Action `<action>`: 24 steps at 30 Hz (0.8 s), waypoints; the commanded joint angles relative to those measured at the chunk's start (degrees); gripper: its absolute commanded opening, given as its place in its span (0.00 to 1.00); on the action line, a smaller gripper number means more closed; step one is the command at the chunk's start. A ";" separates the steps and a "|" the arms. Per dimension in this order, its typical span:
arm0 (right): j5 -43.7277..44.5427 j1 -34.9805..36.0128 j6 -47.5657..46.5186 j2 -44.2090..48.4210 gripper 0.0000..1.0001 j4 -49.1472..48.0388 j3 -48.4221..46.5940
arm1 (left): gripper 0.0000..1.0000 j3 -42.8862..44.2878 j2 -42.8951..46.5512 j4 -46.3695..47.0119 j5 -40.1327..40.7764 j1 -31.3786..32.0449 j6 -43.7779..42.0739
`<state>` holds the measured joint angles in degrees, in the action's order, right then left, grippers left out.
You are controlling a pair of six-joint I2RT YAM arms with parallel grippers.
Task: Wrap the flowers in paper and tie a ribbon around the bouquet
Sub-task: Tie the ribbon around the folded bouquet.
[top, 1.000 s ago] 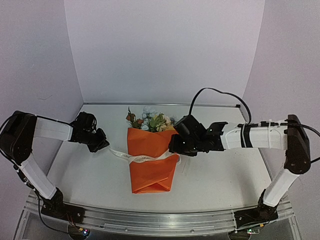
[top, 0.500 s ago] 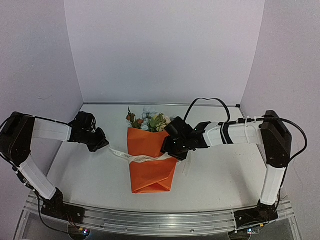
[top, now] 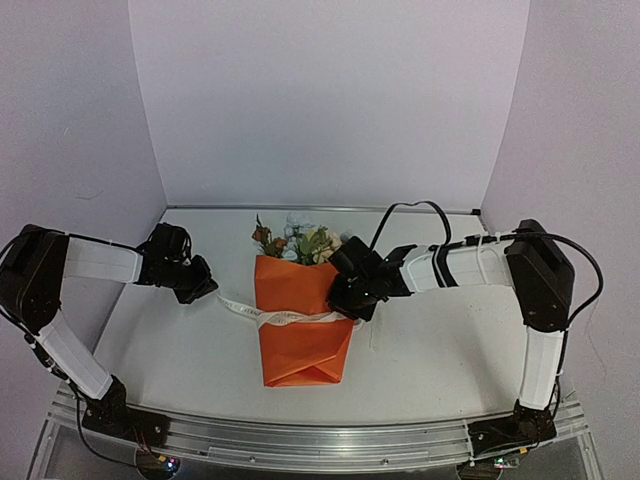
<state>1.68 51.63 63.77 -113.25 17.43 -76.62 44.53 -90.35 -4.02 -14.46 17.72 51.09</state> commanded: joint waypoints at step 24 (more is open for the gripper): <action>-4.56 -24.63 9.27 22.67 0.00 -22.24 39.84 | 0.00 -12.80 6.06 -1.79 1.18 -26.60 0.86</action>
<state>-4.78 29.86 72.59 -94.37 -1.79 -40.17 31.57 -83.86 -6.09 -13.13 -3.08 54.22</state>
